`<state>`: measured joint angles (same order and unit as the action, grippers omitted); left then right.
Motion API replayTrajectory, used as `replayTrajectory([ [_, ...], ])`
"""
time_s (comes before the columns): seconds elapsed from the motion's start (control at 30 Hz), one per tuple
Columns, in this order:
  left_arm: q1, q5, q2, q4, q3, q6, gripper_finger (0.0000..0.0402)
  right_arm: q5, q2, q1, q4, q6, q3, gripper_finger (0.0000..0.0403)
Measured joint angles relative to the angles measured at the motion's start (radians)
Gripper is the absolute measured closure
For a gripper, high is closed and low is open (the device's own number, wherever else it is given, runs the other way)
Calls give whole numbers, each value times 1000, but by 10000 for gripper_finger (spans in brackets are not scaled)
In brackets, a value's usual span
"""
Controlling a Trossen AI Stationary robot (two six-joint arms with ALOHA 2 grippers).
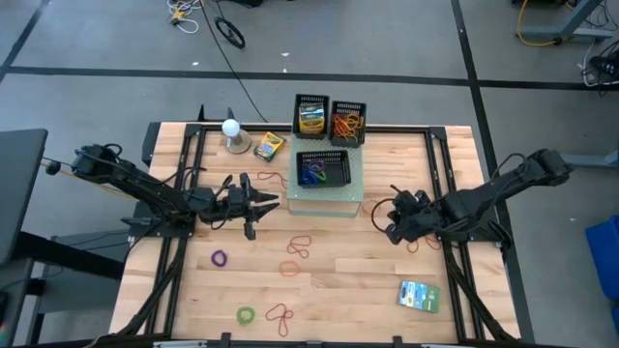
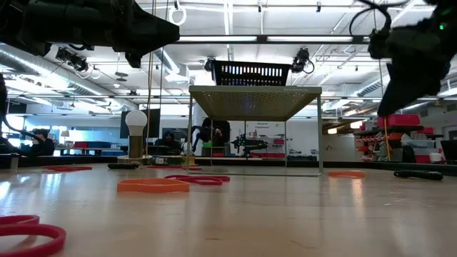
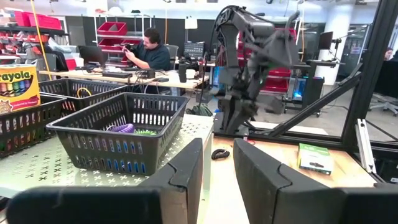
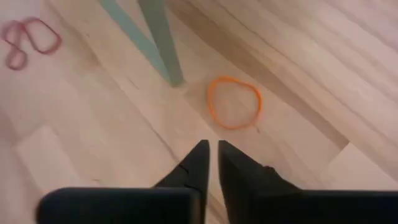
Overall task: Pick & Place Office Desk Supplies
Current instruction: Put the orange rubber band into the top right black bin on the shelf
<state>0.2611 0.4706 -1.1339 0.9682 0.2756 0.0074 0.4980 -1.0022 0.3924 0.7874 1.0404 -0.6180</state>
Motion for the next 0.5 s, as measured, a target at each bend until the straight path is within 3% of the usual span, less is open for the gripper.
replayTrajectory([
  [0.33,0,0,0,0,0,0,305,-4,-41,-115,-59,131,135,241],
  [0.5,0,0,0,0,0,0,305,-8,-41,-194,-303,92,228,219],
])
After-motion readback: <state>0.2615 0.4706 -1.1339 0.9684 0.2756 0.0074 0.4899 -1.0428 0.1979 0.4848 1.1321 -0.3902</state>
